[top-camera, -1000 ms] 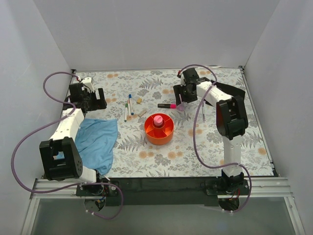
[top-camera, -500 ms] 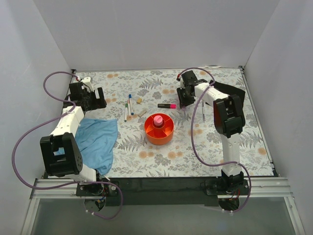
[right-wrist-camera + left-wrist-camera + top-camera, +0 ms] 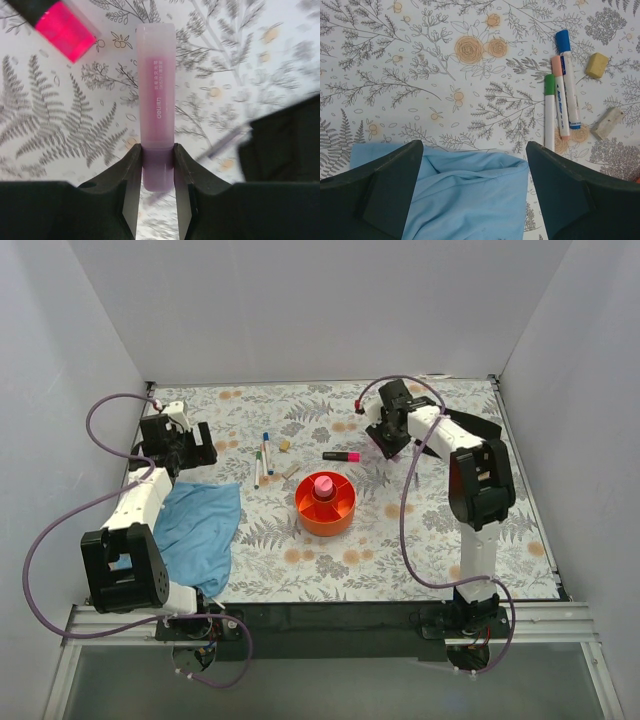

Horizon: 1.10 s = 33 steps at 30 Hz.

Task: Sort the stationery into containers
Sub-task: Pick up the stationery from the center of the board, then place the stationery in the storage box.

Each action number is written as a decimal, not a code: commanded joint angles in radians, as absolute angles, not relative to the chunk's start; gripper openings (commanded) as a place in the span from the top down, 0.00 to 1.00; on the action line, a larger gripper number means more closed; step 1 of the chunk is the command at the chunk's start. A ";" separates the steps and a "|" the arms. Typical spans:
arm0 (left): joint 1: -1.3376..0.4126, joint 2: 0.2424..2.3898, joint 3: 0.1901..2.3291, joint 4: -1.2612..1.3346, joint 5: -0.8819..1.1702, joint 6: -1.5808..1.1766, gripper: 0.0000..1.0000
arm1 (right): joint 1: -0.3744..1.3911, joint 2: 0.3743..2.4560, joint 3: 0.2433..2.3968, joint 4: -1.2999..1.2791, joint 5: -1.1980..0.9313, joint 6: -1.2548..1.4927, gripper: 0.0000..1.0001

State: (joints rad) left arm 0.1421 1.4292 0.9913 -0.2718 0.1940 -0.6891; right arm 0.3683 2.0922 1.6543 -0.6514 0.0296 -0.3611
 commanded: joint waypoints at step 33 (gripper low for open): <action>0.137 1.215 0.804 -0.117 0.132 -0.756 0.14 | 0.635 1.071 0.655 0.349 -0.178 -2.170 0.99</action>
State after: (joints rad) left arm 0.1402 1.2594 0.8112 -0.1268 0.1417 -0.7559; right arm 0.6327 1.1713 0.7822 0.1097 -0.0326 -1.9766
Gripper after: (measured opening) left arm 0.855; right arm 0.360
